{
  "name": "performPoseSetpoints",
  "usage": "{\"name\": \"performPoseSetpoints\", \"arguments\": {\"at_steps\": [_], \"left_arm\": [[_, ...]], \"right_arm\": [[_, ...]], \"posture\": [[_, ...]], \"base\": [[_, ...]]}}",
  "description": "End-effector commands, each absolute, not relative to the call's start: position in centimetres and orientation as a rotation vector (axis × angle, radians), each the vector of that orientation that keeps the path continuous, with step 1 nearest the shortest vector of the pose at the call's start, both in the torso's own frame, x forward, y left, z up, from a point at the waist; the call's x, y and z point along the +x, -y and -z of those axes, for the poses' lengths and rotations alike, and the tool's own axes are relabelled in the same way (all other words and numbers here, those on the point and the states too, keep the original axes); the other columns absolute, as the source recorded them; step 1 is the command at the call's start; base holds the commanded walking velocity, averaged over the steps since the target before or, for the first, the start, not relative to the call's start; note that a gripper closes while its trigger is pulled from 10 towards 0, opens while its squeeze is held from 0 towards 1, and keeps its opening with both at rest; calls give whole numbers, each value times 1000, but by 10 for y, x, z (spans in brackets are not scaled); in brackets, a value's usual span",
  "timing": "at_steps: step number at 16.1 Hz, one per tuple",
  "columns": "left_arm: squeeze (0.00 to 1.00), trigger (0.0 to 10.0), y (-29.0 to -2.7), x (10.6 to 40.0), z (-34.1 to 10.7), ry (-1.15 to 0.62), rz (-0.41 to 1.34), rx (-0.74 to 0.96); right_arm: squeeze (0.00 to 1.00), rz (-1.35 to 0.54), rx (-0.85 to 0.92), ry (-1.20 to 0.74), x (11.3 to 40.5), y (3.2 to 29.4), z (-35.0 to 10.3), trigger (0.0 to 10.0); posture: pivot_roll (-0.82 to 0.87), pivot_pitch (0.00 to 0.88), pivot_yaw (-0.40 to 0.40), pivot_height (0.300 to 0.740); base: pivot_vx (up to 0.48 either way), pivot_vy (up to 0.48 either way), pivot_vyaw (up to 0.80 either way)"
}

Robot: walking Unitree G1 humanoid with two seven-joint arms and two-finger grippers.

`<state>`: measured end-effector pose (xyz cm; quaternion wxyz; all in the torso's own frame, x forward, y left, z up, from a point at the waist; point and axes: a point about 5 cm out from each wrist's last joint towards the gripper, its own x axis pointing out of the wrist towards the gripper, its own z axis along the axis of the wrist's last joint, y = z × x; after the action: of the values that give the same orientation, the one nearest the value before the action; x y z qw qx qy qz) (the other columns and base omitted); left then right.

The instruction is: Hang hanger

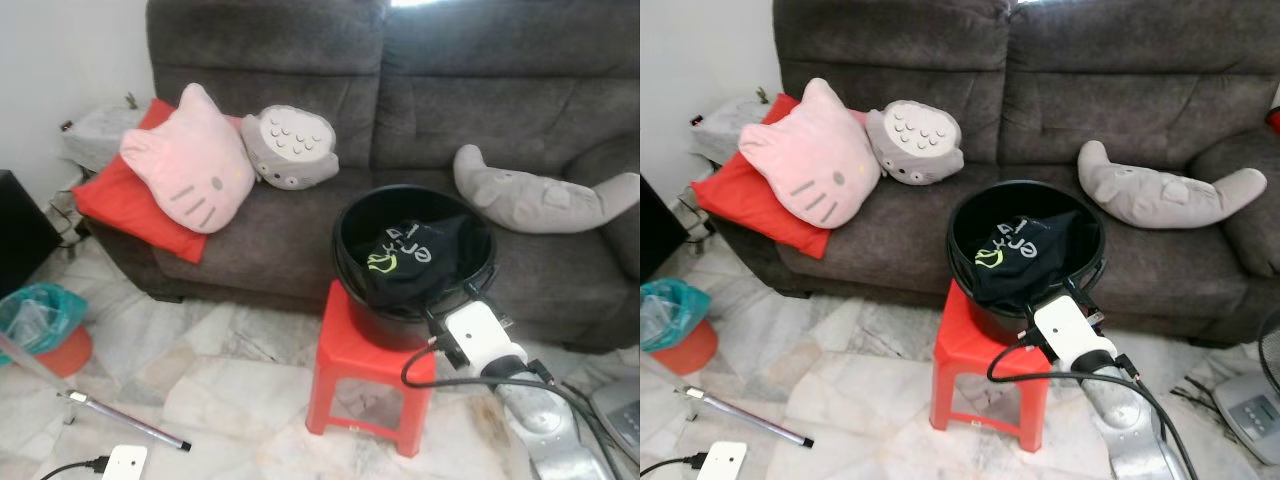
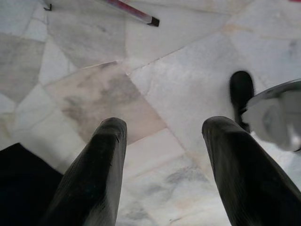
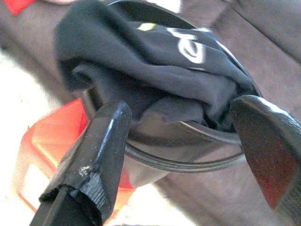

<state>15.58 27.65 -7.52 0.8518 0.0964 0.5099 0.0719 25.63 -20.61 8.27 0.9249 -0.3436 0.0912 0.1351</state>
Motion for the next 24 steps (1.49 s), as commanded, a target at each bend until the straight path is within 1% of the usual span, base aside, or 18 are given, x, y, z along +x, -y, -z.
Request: {"name": "performPoseSetpoints", "arguments": {"at_steps": [1, 3, 7, 10, 12, 16, 24], "left_arm": [[0, 10000, -280, 158, 73, -1072, -151, 213], [0, 10000, -280, 158, 73, -1071, -152, 213], [0, 10000, -280, 158, 73, -1071, -154, 212], [0, 10000, -280, 158, 73, -1072, -153, 214], [0, 10000, -280, 158, 73, -1073, -153, 215], [0, 10000, -280, 158, 73, -1073, -151, 218], [0, 10000, -280, 158, 73, -1071, -150, 219]], "right_arm": [[0, -370, -808, -198, 257, 199, -77, 10000], [0, -392, -871, -209, 259, 202, -75, 10000], [0, -414, -901, -222, 263, 204, -74, 10000], [0, -441, -972, -244, 265, 207, -71, 10000], [0, -427, -997, -253, 270, 212, -72, 10000], [0, -409, -1039, -269, 278, 219, -71, 10000], [0, -425, -1056, -241, 284, 215, -73, 10000]], "posture": [[-201, 0, 26, 719], [-199, 0, 26, 719], [-195, 0, 29, 719], [-195, 0, 30, 719], [-193, 0, 31, 719], [-192, 0, 33, 719], [-186, 0, 34, 719]], "base": [[0, 0, 0], [0, 0, 0], [0, 0, 0], [0, 0, 0], [0, 0, 0], [0, 0, 0], [0, 0, 0]]}}
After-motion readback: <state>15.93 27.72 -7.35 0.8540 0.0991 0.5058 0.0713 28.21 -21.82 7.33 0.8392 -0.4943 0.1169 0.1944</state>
